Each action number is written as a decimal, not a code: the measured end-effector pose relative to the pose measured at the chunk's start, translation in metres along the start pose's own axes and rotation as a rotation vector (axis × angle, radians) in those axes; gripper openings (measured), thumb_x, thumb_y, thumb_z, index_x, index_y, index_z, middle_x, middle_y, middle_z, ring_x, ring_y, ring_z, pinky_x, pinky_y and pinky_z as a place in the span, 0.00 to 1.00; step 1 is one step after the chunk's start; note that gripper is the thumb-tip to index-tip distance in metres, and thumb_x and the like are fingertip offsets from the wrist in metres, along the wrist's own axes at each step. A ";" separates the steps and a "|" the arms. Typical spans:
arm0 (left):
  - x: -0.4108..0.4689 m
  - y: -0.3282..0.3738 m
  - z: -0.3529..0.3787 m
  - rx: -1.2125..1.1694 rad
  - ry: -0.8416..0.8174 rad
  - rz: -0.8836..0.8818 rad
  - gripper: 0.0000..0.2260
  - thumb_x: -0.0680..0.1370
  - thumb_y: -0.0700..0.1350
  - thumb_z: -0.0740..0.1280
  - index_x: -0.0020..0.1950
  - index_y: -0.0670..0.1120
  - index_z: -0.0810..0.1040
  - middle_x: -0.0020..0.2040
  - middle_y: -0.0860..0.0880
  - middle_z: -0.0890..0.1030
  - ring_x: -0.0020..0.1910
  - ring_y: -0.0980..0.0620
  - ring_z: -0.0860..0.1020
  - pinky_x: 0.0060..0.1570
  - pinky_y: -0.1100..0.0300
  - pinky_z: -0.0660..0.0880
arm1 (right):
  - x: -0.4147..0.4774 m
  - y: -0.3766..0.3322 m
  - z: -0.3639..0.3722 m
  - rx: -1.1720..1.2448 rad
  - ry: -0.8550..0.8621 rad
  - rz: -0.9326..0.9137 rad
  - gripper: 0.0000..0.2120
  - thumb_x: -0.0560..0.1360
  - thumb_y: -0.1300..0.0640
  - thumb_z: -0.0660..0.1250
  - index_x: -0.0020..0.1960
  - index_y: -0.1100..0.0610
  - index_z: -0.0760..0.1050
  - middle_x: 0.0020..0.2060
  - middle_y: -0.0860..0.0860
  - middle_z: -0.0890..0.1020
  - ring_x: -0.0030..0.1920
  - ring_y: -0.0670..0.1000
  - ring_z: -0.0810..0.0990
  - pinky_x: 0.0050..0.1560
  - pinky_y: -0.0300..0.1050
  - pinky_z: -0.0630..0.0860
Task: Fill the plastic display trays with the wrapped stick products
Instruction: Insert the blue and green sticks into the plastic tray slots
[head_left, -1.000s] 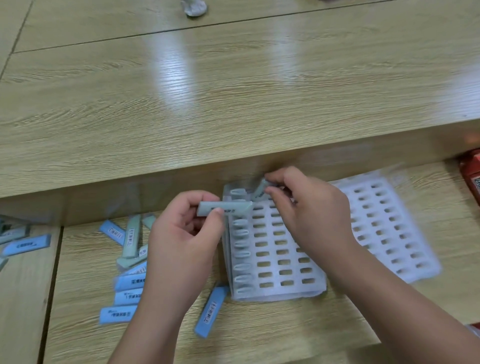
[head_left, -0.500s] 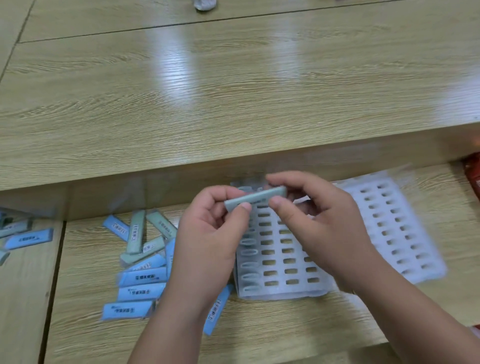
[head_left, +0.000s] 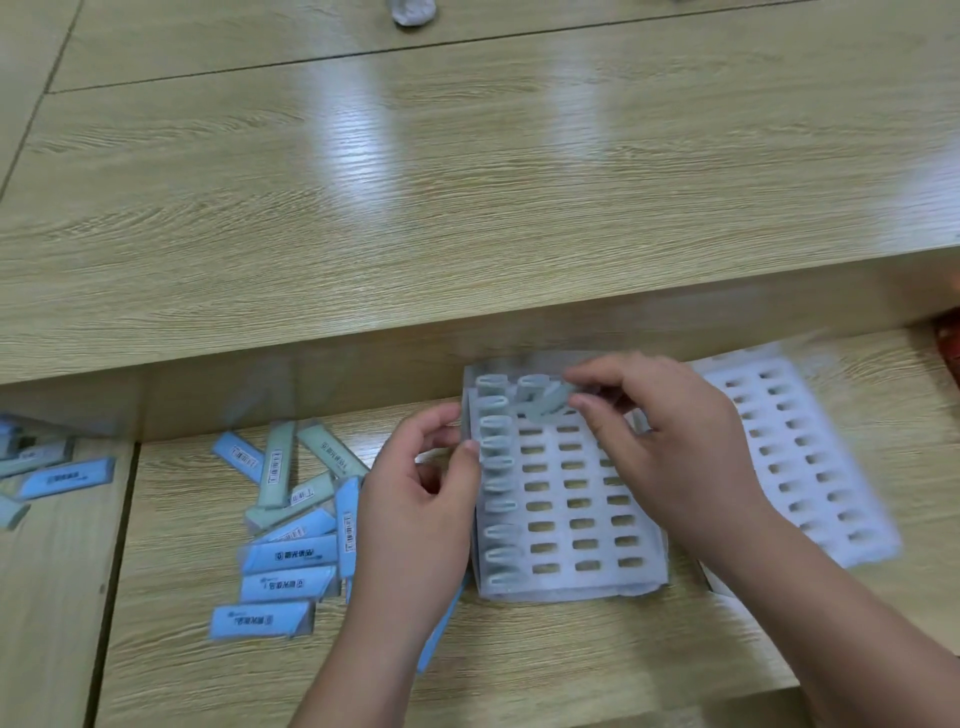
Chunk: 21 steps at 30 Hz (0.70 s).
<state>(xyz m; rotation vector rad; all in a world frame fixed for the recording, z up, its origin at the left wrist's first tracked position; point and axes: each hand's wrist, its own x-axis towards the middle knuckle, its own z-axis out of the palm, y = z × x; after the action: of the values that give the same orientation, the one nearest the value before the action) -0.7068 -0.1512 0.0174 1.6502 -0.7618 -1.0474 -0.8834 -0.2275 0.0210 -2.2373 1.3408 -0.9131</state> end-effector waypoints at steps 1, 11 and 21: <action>0.000 0.000 0.000 0.005 -0.008 0.001 0.14 0.80 0.42 0.68 0.51 0.64 0.81 0.47 0.59 0.83 0.38 0.58 0.82 0.33 0.70 0.75 | 0.000 0.001 0.001 -0.012 0.003 -0.006 0.08 0.77 0.54 0.69 0.55 0.50 0.81 0.42 0.37 0.79 0.42 0.42 0.78 0.41 0.45 0.78; -0.001 -0.005 -0.004 0.038 0.002 0.005 0.14 0.80 0.42 0.67 0.55 0.63 0.82 0.47 0.59 0.83 0.36 0.61 0.81 0.31 0.71 0.73 | 0.007 0.004 0.006 -0.101 -0.019 -0.102 0.07 0.75 0.59 0.73 0.53 0.56 0.84 0.44 0.46 0.86 0.44 0.50 0.83 0.40 0.49 0.80; -0.009 -0.005 -0.015 0.091 -0.039 0.004 0.15 0.81 0.44 0.67 0.60 0.63 0.80 0.53 0.66 0.82 0.46 0.63 0.82 0.41 0.68 0.78 | -0.005 0.001 0.014 -0.221 -0.123 -0.214 0.19 0.74 0.65 0.72 0.63 0.52 0.81 0.51 0.56 0.82 0.47 0.59 0.79 0.33 0.53 0.77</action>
<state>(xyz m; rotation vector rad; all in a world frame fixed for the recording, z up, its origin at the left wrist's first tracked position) -0.6972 -0.1356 0.0171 1.7090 -0.8483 -1.0582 -0.8761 -0.2237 0.0086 -2.5995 1.2157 -0.7098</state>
